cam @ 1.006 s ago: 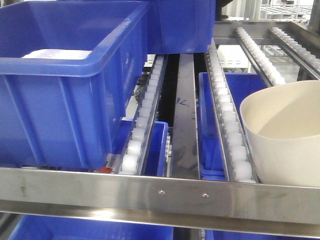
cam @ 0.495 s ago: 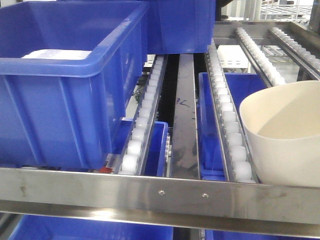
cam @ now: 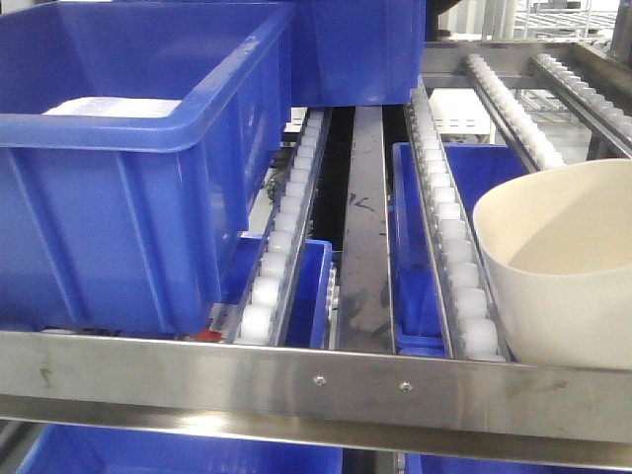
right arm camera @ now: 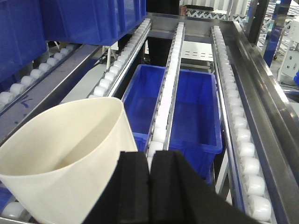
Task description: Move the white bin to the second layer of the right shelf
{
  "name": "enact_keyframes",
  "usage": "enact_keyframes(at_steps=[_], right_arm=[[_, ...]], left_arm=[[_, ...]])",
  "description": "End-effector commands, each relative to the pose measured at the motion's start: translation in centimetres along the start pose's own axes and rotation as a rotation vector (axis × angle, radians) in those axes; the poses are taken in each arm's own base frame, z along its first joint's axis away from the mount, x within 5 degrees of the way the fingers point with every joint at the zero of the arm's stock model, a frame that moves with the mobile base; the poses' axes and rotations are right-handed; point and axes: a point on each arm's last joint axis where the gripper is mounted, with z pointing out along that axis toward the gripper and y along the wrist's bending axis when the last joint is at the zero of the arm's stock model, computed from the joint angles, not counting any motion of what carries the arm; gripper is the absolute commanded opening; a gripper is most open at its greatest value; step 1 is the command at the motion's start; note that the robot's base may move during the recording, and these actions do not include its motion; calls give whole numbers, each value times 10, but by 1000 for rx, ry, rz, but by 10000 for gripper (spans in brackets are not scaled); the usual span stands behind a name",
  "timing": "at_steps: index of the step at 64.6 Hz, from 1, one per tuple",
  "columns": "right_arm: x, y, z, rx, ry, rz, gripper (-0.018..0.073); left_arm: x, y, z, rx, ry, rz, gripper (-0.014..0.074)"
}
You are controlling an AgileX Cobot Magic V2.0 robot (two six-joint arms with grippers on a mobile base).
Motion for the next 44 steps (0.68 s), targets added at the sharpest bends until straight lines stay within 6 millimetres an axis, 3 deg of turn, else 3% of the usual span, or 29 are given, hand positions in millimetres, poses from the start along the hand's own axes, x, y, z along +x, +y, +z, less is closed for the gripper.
enact_keyframes(at_steps=[1, 44], right_arm=[[-9, -1, -2, 5, -111, -11, 51], [-9, -1, -2, 5, -111, -11, 51]], left_arm=[[1, 0, 0, 1, -72, -13, 85], [1, 0, 0, 1, -72, -13, 85]])
